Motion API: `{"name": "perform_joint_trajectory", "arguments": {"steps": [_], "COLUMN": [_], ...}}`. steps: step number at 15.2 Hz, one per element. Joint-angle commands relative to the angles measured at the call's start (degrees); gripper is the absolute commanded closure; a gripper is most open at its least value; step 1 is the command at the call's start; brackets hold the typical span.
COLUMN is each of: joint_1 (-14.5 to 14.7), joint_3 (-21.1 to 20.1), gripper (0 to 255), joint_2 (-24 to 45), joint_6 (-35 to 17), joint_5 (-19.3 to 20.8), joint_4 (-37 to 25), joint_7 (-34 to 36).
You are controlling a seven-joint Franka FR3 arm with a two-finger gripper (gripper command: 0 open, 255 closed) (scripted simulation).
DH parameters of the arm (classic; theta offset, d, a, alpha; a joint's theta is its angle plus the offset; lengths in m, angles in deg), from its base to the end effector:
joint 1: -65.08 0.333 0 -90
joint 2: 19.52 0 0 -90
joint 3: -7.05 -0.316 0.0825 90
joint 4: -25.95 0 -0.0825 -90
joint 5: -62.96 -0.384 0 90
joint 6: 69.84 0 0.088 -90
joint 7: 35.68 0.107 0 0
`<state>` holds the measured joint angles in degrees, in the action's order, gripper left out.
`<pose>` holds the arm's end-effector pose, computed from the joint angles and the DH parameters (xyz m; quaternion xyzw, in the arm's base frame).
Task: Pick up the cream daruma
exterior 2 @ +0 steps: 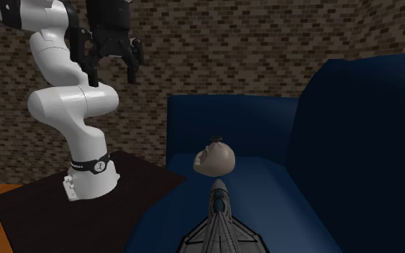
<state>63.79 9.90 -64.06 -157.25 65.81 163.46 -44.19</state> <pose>0.3010 -0.0310 0.5632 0.9977 0.0461 -0.0493 0.0024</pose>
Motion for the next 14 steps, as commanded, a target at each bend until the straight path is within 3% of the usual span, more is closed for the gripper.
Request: {"name": "perform_joint_trajectory", "arguments": {"steps": [1,14], "joint_1": [0.0,6.9], "joint_3": [0.0,-14.23], "gripper": [0,0], "joint_2": [0.0,5.38], "joint_6": [0.0,-16.31], "joint_5": [0.0,-11.33], "joint_4": [0.0,8.78], "joint_7": [0.0,14.78]}}
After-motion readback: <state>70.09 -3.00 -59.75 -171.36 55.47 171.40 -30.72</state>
